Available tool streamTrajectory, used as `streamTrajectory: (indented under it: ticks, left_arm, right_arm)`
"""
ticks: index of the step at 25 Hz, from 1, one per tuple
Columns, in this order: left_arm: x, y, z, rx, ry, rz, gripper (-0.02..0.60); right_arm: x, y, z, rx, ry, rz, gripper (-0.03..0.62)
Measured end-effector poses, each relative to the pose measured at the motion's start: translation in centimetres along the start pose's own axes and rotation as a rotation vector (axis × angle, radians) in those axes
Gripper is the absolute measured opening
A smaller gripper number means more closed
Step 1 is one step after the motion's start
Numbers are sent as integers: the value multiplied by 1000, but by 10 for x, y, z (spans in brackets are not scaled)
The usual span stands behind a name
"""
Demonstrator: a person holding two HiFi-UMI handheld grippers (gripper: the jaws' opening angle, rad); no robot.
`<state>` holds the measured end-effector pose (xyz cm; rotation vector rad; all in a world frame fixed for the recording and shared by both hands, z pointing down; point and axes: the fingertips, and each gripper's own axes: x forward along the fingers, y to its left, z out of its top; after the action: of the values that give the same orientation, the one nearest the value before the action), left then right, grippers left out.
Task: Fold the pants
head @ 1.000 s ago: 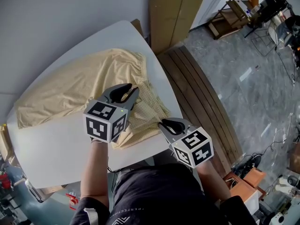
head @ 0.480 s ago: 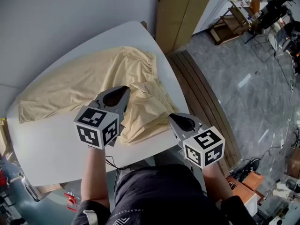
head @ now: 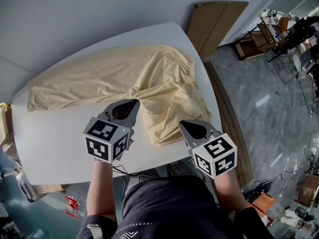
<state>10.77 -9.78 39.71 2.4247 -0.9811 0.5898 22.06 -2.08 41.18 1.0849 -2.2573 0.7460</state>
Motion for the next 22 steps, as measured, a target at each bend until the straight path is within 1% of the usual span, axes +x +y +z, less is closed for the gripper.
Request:
streamTrajectory:
  ticks: [5, 10, 13, 15, 18, 22]
  left_arm:
    - [-49, 23, -18, -22, -6, 54, -4]
    - [-110, 60, -41, -52, -10, 121, -4]
    - [-143, 82, -54, -69, -25, 142, -5]
    - [-162, 94, -63, -75, -35, 147, -4]
    - [-185, 110, -78, -81, -29, 159, -5]
    - [-205, 121, -95, -96, -18, 203, -3]
  right_arm:
    - [17, 45, 11, -45, 8, 50, 0]
    - [41, 101, 30, -81, 7, 100, 0]
    - [60, 131, 36, -103, 10, 113, 0]
    - [74, 146, 38, -107, 13, 110, 0]
    - [88, 168, 40, -103, 14, 121, 0]
    - [96, 190, 41, -135, 28, 154, 0]
